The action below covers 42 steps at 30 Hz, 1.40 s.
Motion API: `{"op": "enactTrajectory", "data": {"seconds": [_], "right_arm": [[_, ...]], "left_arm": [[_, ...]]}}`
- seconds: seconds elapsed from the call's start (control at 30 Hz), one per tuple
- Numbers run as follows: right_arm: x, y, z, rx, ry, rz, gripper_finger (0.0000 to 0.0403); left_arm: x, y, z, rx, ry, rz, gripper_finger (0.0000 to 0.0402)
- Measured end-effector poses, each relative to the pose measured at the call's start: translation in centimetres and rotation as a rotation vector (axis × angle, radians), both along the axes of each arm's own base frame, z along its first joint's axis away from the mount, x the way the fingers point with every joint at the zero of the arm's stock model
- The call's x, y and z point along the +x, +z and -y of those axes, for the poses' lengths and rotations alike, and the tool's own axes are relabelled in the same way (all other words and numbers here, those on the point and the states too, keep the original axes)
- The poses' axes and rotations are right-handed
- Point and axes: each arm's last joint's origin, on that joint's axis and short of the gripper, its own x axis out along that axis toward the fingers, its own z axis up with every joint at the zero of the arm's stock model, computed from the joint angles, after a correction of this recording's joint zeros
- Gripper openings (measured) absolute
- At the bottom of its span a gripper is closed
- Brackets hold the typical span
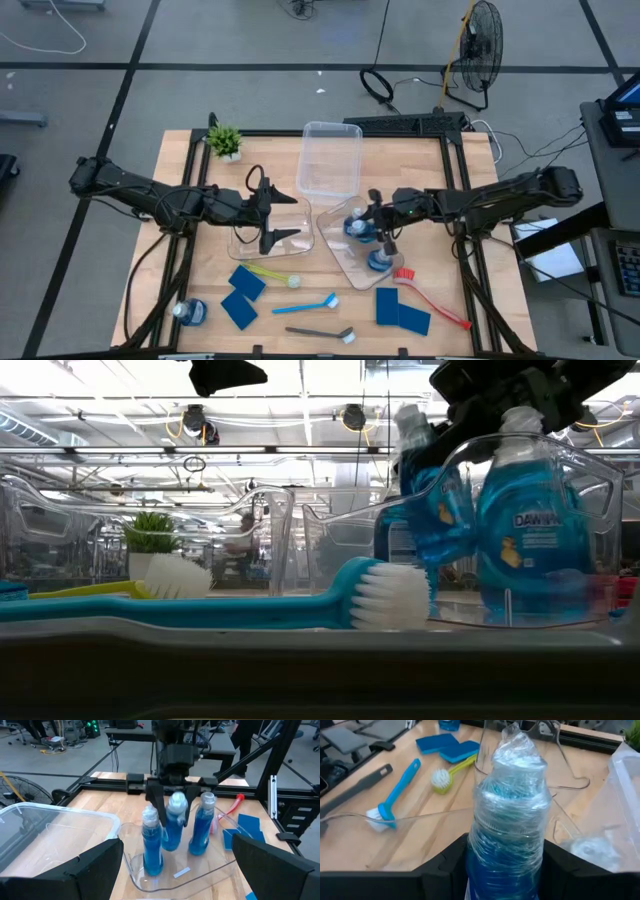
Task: Pick & Place Kitchen Sink Supplies
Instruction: Put the blue soap dispenser into the right transparent bin
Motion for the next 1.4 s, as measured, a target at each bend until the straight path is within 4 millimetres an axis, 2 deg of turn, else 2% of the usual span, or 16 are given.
{"op": "enactTrajectory", "data": {"seconds": [0.17, 0.33, 0.53, 0.9, 1.1, 1.17, 1.3, 1.4], "right_arm": [[0.5, -0.6, 0.0, -0.002, 0.003, -0.009, 0.0158], [0.9, -1.0, -0.2, 0.097, 0.026, -0.028, 0.0158], [1.5, -1.8, -1.4, 0.189, 0.060, -0.045, 0.0158], [3.8, -3.6, -2.0, 0.189, 0.063, 0.049, 0.0158], [4.1, -4.2, -2.1, 0.199, 0.059, 0.034, 0.0158], [4.1, -4.3, -2.1, 0.215, 0.050, 0.026, 0.0176], [4.1, -4.4, -2.1, 0.237, 0.033, 0.016, 0.0243], [4.0, -4.5, -2.1, 0.228, 0.036, 0.012, 0.0279]], "left_arm": [[0.0, 0.0, 0.0, -0.001, 0.001, -0.002, 0.0376], [0.0, 0.0, 0.0, -0.002, 0.001, -0.002, 0.0376], [0.0, 0.0, 0.0, -0.002, 0.003, -0.002, 0.0376], [0.0, 0.0, 0.0, -0.016, 0.008, -0.001, 0.0376], [0.0, 0.0, 0.0, -0.016, 0.008, -0.001, 0.0376], [0.0, 0.0, 0.0, -0.016, 0.008, -0.001, 0.0376], [0.0, 0.0, 0.0, -0.017, 0.008, -0.001, 0.0376], [0.0, 0.0, 0.0, -0.019, 0.009, -0.002, 0.0376]]}}
